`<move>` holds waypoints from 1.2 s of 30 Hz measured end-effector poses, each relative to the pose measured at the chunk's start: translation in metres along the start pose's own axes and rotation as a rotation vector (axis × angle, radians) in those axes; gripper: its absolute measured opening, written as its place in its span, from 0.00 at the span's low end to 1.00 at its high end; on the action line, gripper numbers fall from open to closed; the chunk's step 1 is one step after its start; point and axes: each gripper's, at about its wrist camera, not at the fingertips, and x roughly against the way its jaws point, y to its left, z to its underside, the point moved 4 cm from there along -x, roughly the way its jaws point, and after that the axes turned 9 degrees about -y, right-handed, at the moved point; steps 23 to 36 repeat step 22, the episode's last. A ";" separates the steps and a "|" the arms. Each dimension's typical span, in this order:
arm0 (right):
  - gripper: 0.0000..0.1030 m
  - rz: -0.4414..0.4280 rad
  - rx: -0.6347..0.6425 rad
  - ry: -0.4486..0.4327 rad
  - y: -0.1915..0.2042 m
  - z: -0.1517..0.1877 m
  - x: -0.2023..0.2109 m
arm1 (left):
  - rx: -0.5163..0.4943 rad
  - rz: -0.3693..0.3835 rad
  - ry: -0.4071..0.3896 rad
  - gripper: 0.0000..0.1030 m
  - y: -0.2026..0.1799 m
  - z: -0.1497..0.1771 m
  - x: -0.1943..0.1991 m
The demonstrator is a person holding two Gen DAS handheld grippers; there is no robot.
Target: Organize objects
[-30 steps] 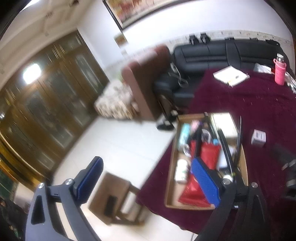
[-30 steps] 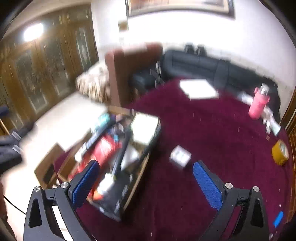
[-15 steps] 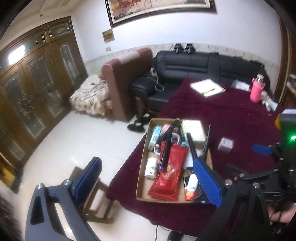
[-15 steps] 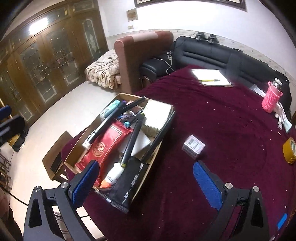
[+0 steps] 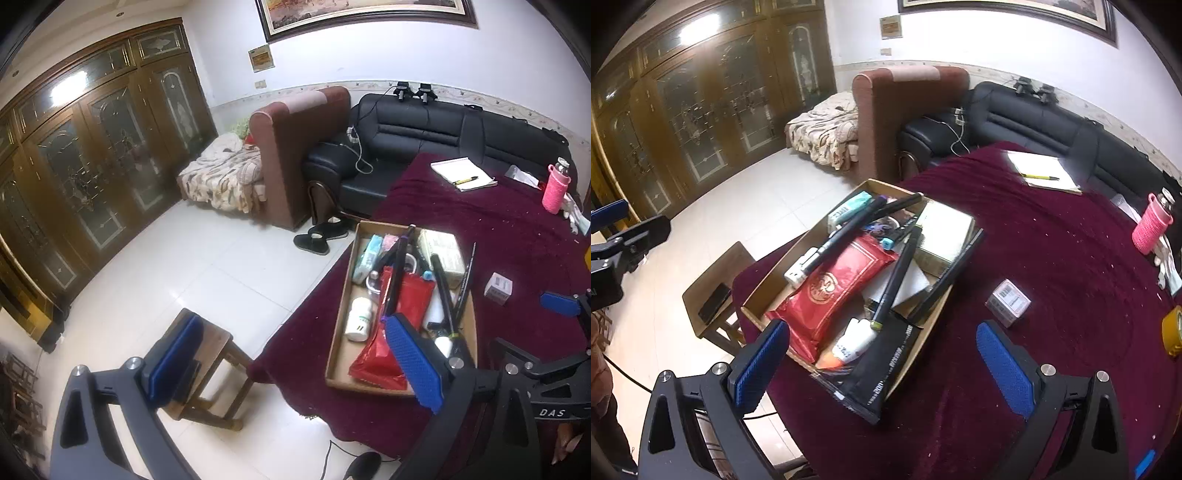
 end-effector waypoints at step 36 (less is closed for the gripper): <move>1.00 -0.021 0.015 0.008 0.009 0.003 -0.010 | -0.002 0.005 0.038 0.96 0.001 0.014 -0.008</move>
